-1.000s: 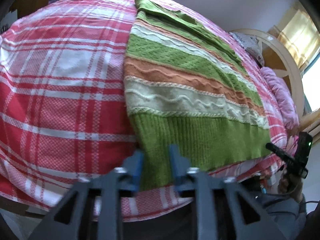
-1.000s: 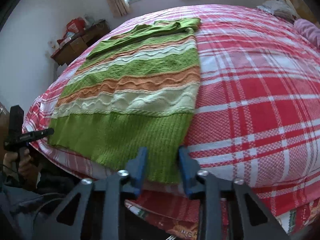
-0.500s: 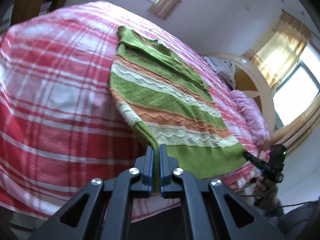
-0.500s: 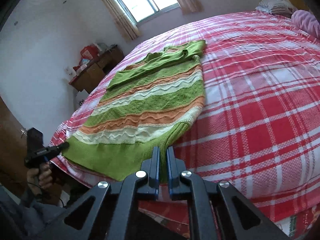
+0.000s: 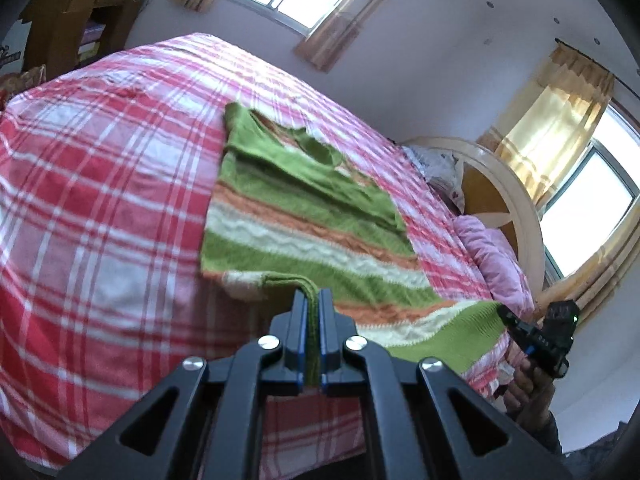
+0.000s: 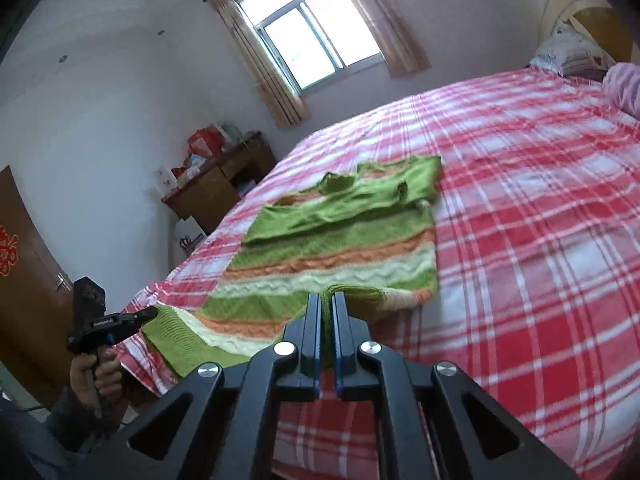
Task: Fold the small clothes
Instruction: 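Lift the hem with both grippers and fold it toward the collar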
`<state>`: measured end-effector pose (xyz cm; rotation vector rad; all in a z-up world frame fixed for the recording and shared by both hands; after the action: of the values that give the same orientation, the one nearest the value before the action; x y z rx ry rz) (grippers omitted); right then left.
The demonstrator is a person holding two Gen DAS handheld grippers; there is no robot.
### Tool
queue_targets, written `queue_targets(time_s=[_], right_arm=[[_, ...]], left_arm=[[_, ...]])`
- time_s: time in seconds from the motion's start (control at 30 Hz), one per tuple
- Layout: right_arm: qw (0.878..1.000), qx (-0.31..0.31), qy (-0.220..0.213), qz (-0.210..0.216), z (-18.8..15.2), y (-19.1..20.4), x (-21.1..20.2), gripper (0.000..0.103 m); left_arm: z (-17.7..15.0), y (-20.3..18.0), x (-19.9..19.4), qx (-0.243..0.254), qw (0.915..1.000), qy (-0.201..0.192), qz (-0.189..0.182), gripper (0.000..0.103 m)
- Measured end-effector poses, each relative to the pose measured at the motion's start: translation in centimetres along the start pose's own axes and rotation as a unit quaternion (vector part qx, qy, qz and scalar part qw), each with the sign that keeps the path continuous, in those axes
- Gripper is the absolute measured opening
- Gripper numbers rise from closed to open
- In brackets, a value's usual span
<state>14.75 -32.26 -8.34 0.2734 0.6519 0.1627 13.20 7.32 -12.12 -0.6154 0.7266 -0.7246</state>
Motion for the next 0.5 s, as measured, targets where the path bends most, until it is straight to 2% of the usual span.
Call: queue_targets(time_s=[0.3, 0.5], right_arm=[[0.999, -0.004, -0.036, 0.004, 4.4, 0.2, 0.4, 0.004], [0.999, -0.005, -0.053, 0.002, 7.6, 0.1, 1.5, 0.004]], left_arm=[[4.3, 0.4, 0.7, -0.026, 0.9985, -0.043, -0.023, 0.004], [7.4, 0.9, 1.1, -0.032, 0.9968, -0.069, -0.025, 0.004]])
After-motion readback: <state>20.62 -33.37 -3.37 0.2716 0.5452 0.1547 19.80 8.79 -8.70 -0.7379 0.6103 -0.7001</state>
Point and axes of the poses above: each gripper's, at about its wrist camera, not at the fingertips, and x roughly the way its jaws point, y to its left, z to its top, the point moved 5 cm from there along x, roughly the way its jaws point, and after that the axes turned 14 degrees about -z, right-handed, at the moved point
